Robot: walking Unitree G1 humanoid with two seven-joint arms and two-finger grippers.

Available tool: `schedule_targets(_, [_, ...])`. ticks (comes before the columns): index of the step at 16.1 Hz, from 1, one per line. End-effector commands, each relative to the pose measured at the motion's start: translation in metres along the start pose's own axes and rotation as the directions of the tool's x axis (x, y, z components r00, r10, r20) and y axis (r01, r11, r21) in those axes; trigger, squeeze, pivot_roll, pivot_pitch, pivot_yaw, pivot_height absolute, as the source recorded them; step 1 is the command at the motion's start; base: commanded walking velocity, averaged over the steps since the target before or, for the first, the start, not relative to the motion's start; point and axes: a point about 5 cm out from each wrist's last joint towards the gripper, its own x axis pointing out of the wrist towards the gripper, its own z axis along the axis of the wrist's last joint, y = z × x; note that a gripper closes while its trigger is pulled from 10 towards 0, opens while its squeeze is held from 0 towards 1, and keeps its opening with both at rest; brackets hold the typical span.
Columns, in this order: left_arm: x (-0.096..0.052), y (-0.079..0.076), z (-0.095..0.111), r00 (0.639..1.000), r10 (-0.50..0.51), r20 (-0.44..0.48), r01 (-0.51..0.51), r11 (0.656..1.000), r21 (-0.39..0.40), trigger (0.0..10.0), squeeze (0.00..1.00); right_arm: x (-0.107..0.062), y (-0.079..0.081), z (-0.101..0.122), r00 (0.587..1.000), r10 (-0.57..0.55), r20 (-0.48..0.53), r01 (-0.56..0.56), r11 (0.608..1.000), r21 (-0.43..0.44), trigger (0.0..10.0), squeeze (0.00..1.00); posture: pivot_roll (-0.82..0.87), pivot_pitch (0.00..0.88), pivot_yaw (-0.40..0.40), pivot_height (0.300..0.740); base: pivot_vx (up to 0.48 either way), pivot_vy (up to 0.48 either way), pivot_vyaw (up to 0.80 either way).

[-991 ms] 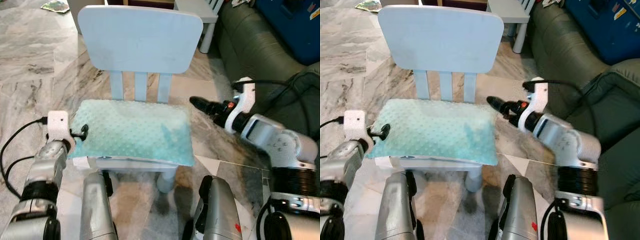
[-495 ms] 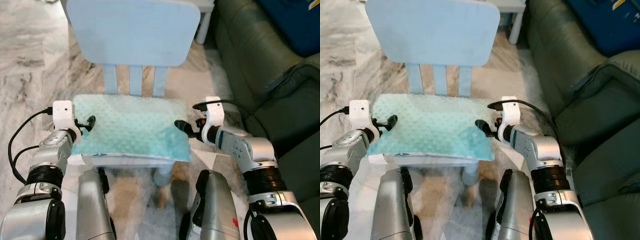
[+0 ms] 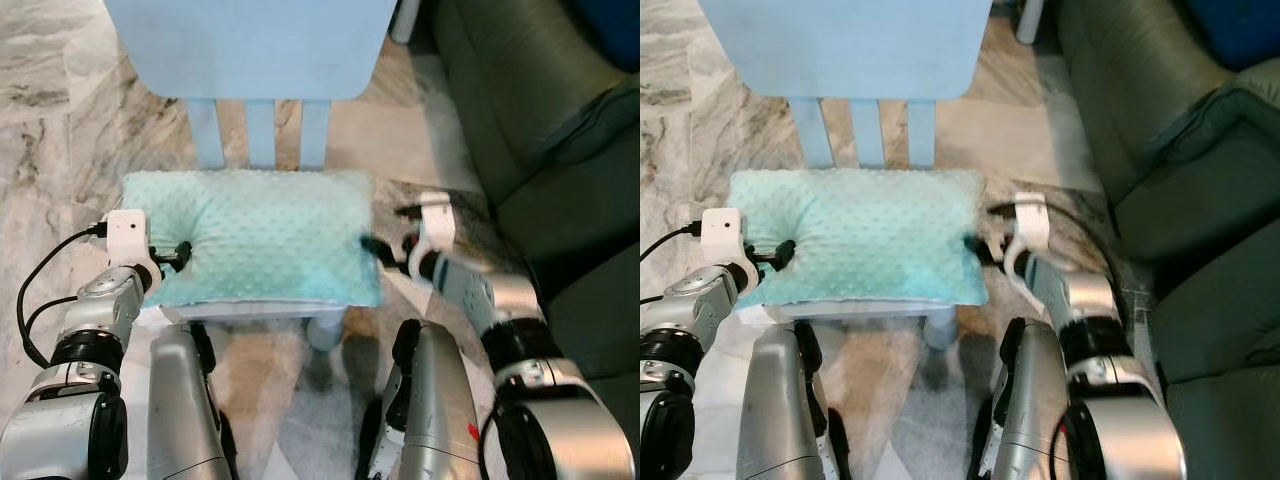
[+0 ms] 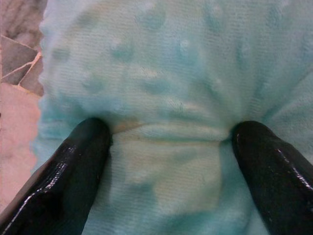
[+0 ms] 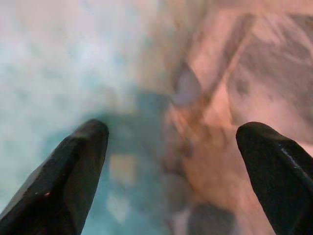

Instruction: Move the pillow to the sofa

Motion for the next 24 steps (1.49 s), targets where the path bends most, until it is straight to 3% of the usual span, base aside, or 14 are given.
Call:
schedule_targets(1, [0.000,-0.002,-0.010,0.999,-0.003,-0.034,0.004,1.000,0.007,10.0,0.00,-0.001,-0.003,0.003,1.000,0.024,0.014,-0.025,1.000,0.009,10.0,0.00,-0.09,0.353,-0.093,0.456,0.000,0.000,0.00])
schedule_targets(4, [-0.004,0.007,0.005,0.999,0.031,0.022,-0.032,0.998,0.053,10.0,0.00,-0.009,-0.009,0.022,0.998,0.054,0.045,-0.052,0.998,-0.037,10.0,0.00,-0.08,0.350,-0.085,0.456,0.000,0.000,0.00])
schedule_targets(5, [-0.007,0.010,0.014,0.995,0.049,0.092,-0.058,0.993,0.100,10.0,1.00,-0.012,-0.009,0.034,0.991,0.069,0.114,-0.063,0.997,-0.051,10.0,0.31,-0.09,0.354,-0.086,0.456,0.000,0.000,0.00])
schedule_targets(6, [-0.008,0.008,0.014,0.992,0.047,0.117,-0.056,0.996,0.071,10.0,1.00,-0.012,-0.005,0.033,0.986,0.099,0.132,-0.092,0.994,-0.059,10.0,1.00,-0.09,0.353,-0.086,0.456,0.000,0.000,0.00])
schedule_targets(10, [-0.013,0.000,0.009,0.989,0.033,0.141,-0.019,0.994,-0.104,10.0,1.00,-0.010,0.003,0.020,0.981,0.142,0.135,-0.135,0.989,-0.061,10.0,1.00,-0.08,0.347,-0.089,0.456,0.000,0.000,0.00])
schedule_targets(12, [-0.017,0.005,0.015,0.981,0.063,0.183,-0.051,0.996,-0.067,10.0,1.00,-0.010,0.000,0.020,0.979,0.150,0.139,-0.147,0.989,-0.035,10.0,1.00,-0.07,0.346,-0.087,0.456,0.000,0.000,0.00])
schedule_targets(13, [-0.018,0.016,0.017,0.974,0.127,0.187,-0.128,0.992,-0.006,10.0,1.00,-0.008,-0.001,0.020,0.979,0.148,0.138,-0.144,0.989,-0.035,10.0,1.00,-0.07,0.348,-0.085,0.456,0.000,0.000,0.00])
schedule_targets(14, [-0.019,0.021,0.018,0.968,0.164,0.190,-0.175,0.984,0.040,10.0,0.82,-0.006,0.000,0.021,0.981,0.136,0.141,-0.132,0.990,-0.040,10.0,1.00,-0.07,0.351,-0.086,0.456,0.000,0.000,0.00])
schedule_targets(15, [-0.020,0.026,0.017,0.964,0.192,0.183,-0.207,0.976,0.066,10.0,0.00,-0.003,0.001,0.019,0.984,0.117,0.131,-0.109,0.992,-0.063,10.0,1.00,-0.07,0.356,-0.086,0.456,0.000,0.000,0.00])
schedule_targets(17, [-0.019,0.028,0.007,0.976,0.190,0.109,-0.195,0.980,0.039,10.0,0.00,0.002,0.010,0.011,0.985,0.138,0.104,-0.131,0.989,-0.069,10.0,1.00,-0.07,0.368,-0.085,0.456,0.000,0.000,0.00])
schedule_targets(19, [-0.016,0.022,-0.011,0.993,0.120,0.006,-0.119,0.991,-0.061,10.0,0.00,0.006,0.014,0.001,0.985,0.153,0.083,-0.151,0.988,-0.027,10.0,0.00,-0.07,0.376,-0.083,0.456,0.000,0.000,0.00])
schedule_targets(21, [-0.012,0.013,-0.019,0.998,0.061,-0.033,-0.065,0.989,-0.135,10.0,0.00,0.009,0.022,-0.007,0.983,0.173,0.061,-0.173,0.985,-0.017,10.0,0.00,-0.07,0.383,-0.082,0.456,0.000,0.000,0.00])
schedule_targets(23, [-0.009,0.003,-0.016,0.999,0.031,0.013,-0.027,0.971,-0.239,10.0,0.00,0.013,0.029,-0.011,0.984,0.174,0.047,-0.172,0.984,-0.047,10.0,0.00,-0.07,0.387,-0.080,0.456,0.000,0.000,0.00])
schedule_targets(24, [-0.007,-0.003,-0.017,1.000,-0.004,-0.001,0.003,0.971,-0.239,10.0,0.00,0.015,0.030,-0.013,0.989,0.146,0.030,-0.143,0.986,-0.081,10.0,0.00,-0.07,0.391,-0.080,0.456,0.000,0.000,0.00])
